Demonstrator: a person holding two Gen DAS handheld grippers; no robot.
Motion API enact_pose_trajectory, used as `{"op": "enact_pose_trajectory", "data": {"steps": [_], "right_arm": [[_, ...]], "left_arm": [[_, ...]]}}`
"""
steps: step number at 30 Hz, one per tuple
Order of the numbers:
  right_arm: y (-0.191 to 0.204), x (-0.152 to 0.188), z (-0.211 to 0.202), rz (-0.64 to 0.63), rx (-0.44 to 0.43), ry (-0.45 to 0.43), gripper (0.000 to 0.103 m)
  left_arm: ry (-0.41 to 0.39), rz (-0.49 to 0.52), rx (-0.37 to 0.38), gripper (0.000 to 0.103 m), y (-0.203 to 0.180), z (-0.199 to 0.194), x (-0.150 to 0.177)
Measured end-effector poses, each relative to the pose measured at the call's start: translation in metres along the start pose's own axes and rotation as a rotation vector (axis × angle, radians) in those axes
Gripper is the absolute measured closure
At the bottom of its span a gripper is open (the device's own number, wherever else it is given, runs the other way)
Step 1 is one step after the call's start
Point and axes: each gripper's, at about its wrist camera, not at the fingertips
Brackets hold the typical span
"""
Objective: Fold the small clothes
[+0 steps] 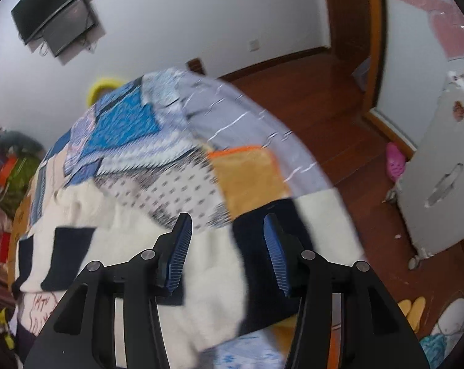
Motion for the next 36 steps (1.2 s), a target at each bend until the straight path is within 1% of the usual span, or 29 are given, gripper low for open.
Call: {"op": "enact_pose_trajectory", "data": {"steps": [3, 8, 10, 16, 19, 21, 26, 30, 32, 34, 36], "right_arm": [[-0.019, -0.005, -0.009, 0.022, 0.036, -0.02, 0.056], [-0.048, 0.002, -0.006, 0.062, 0.078, 0.002, 0.056], [-0.061, 0.009, 0.0, 0.088, 0.089, 0.028, 0.056], [-0.095, 0.041, 0.027, 0.169, 0.103, 0.13, 0.056], [-0.114, 0.055, 0.044, 0.243, 0.094, 0.181, 0.056], [-0.123, 0.06, 0.051, 0.282, 0.088, 0.198, 0.056], [-0.135, 0.062, 0.064, 0.377, 0.025, 0.206, 0.056], [-0.137, 0.06, 0.076, 0.406, -0.018, 0.228, 0.056], [-0.138, 0.06, 0.081, 0.411, -0.026, 0.226, 0.056], [-0.139, 0.061, 0.084, 0.423, -0.038, 0.22, 0.06], [-0.14, 0.062, 0.086, 0.434, -0.06, 0.214, 0.072]], "left_arm": [[0.005, 0.003, 0.02, 0.032, -0.008, 0.008, -0.008], [0.011, 0.023, 0.027, 0.032, -0.021, 0.022, -0.014], [0.023, 0.029, 0.024, 0.032, -0.024, 0.029, -0.015], [0.093, 0.047, 0.011, 0.032, -0.034, 0.057, -0.011], [0.121, 0.051, 0.014, 0.032, -0.035, 0.067, -0.006], [0.132, 0.049, 0.01, 0.032, -0.036, 0.071, -0.003], [0.168, 0.029, 0.016, 0.032, -0.035, 0.079, 0.0], [0.172, 0.026, 0.026, 0.032, -0.038, 0.081, 0.0], [0.173, 0.033, 0.029, 0.032, -0.041, 0.081, 0.0], [0.172, 0.046, 0.026, 0.032, -0.044, 0.082, 0.0], [0.169, 0.063, 0.019, 0.032, -0.048, 0.082, 0.0]]}}
Point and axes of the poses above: each gripper's, at about its wrist camera, not at the fingertips, and z roughly the way its jaws point, y to its left, x to its underside, and after that the axes turned 2 degrees about z, right-handed
